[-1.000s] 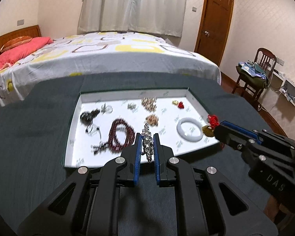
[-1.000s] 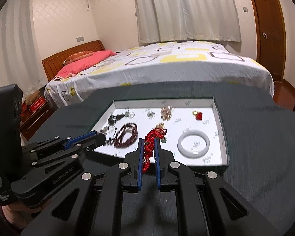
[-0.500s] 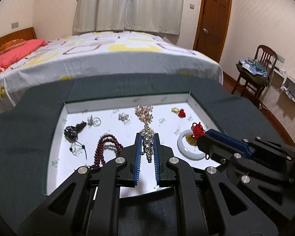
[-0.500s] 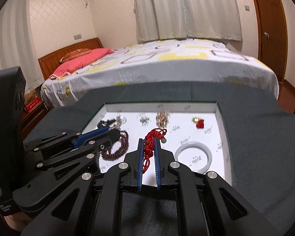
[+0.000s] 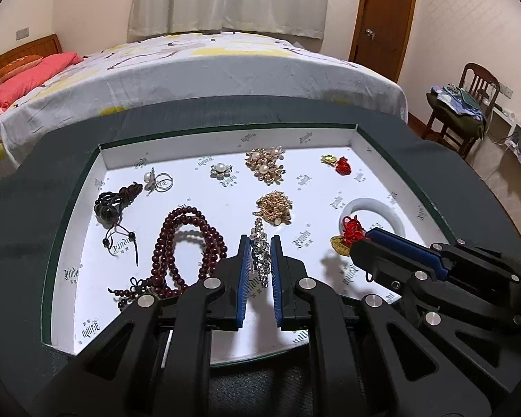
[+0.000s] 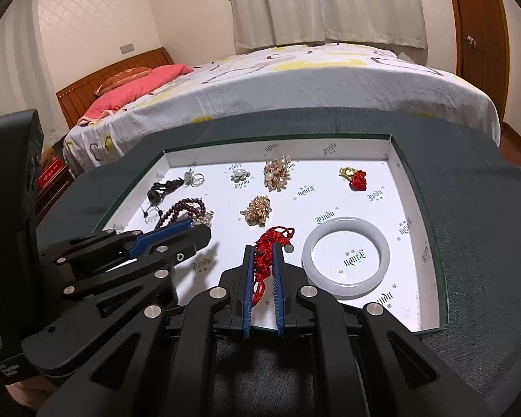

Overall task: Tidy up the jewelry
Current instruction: 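Carry the silver brooch and red tassel into the box and open both tools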

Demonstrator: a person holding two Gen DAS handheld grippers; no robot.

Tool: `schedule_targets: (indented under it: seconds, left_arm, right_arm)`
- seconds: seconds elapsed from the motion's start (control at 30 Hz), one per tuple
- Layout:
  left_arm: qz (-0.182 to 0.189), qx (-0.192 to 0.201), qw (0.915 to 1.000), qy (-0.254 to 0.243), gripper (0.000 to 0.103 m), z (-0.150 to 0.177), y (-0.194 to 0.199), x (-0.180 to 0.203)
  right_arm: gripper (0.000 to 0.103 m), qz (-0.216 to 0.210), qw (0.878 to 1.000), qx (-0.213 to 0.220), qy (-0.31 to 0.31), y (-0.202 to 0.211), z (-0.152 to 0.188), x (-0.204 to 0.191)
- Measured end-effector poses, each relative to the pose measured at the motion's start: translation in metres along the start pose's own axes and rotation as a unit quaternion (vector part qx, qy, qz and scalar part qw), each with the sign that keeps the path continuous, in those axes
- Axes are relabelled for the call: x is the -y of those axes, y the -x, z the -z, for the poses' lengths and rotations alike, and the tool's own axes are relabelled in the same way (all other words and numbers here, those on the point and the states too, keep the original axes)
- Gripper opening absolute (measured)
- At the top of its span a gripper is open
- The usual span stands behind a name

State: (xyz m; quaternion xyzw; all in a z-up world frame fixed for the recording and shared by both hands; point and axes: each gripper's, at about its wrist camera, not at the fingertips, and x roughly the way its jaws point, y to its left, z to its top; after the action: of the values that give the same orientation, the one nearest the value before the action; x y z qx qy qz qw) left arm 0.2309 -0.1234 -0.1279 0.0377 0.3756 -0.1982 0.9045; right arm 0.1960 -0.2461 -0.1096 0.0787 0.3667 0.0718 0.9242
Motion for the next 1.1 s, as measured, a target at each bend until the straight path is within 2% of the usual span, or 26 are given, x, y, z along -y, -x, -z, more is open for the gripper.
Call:
schedule_targets:
  seconds: [0.4, 1.1]
  left_arm:
    - [-0.009, -0.009, 0.9999, 0.007, 0.012, 0.004, -0.005, -0.004]
    - [-0.015, -0.015, 0.9997, 0.011, 0.012, 0.005, -0.005, -0.004]
  right_arm:
    - [0.011, 0.004, 1.0, -0.016, 0.0, -0.012, 0.002, 0.003]
    - [0.011, 0.006, 1.0, -0.015, 0.0, -0.011, 0.002, 0.003]
